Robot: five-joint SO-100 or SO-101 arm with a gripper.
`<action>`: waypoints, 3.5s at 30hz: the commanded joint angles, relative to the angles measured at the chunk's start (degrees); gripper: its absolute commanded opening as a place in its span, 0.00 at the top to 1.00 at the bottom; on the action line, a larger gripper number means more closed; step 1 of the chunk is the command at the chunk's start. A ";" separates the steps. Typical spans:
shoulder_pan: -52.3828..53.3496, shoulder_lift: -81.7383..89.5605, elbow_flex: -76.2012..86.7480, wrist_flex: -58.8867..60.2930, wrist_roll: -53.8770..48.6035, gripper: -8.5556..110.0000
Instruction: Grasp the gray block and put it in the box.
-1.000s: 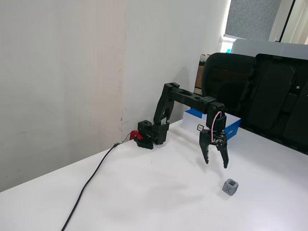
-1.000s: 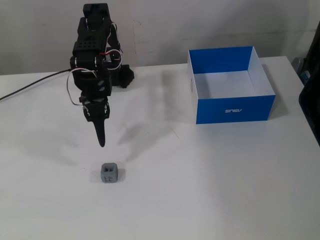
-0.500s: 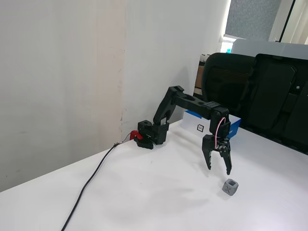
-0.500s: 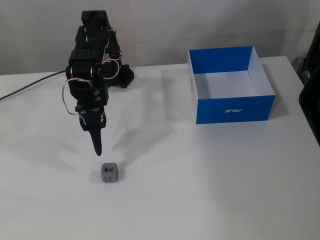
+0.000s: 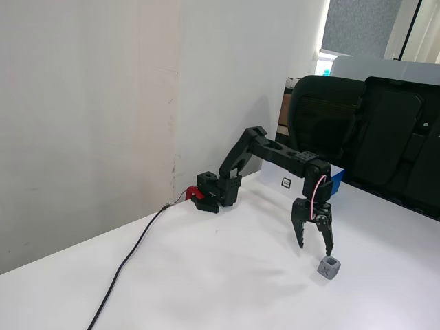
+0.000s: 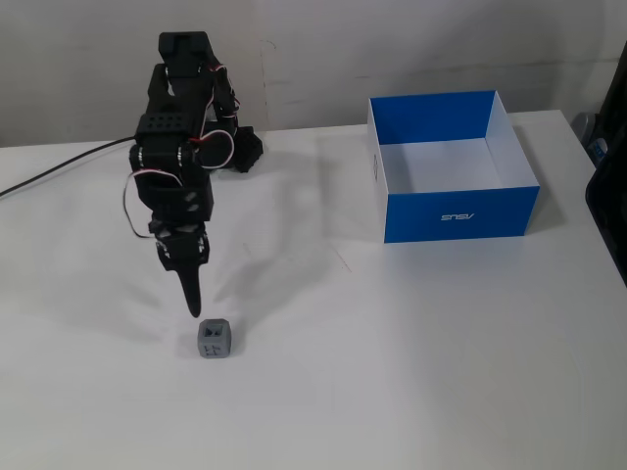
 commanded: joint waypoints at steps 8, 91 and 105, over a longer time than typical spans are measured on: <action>2.29 -2.90 -9.32 1.41 0.18 0.70; 26.89 53.26 33.75 2.37 -0.44 0.93; 45.88 60.47 29.00 8.09 0.35 0.93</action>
